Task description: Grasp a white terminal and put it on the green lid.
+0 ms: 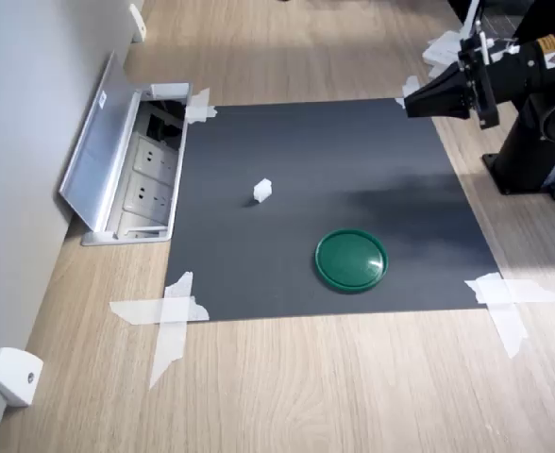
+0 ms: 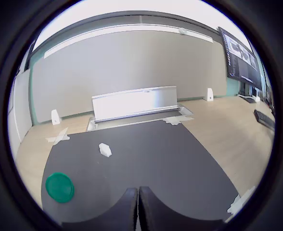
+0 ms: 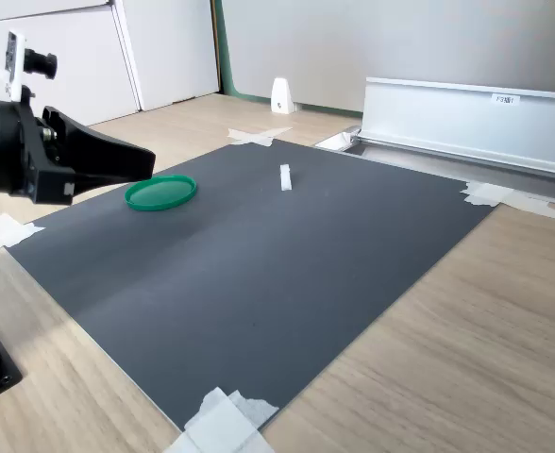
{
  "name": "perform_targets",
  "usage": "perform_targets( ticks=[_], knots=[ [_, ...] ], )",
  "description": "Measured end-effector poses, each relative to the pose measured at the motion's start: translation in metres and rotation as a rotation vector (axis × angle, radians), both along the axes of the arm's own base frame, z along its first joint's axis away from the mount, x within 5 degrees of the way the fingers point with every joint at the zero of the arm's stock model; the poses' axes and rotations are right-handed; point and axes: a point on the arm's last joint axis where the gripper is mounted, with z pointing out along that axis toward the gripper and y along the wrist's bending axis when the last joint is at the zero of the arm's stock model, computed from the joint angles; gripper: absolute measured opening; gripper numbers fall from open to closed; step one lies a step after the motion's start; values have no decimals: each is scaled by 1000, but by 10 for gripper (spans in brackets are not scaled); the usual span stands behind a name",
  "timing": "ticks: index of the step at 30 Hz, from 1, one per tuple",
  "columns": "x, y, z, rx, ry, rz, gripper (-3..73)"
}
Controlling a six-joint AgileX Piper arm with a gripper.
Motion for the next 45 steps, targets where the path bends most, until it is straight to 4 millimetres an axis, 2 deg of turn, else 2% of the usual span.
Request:
perform_targets(
  ticks=[27, 36, 41, 45],
  knots=[
    [0, -2, 0, -38, 3, 6, -9],
    [-2, 0, 2, 8, 24, 11, -9],
    [-4, 1, 27, 21, -2, 16, -9],
    [3, 0, 46, 17, 87, 13, -9]
  ],
)
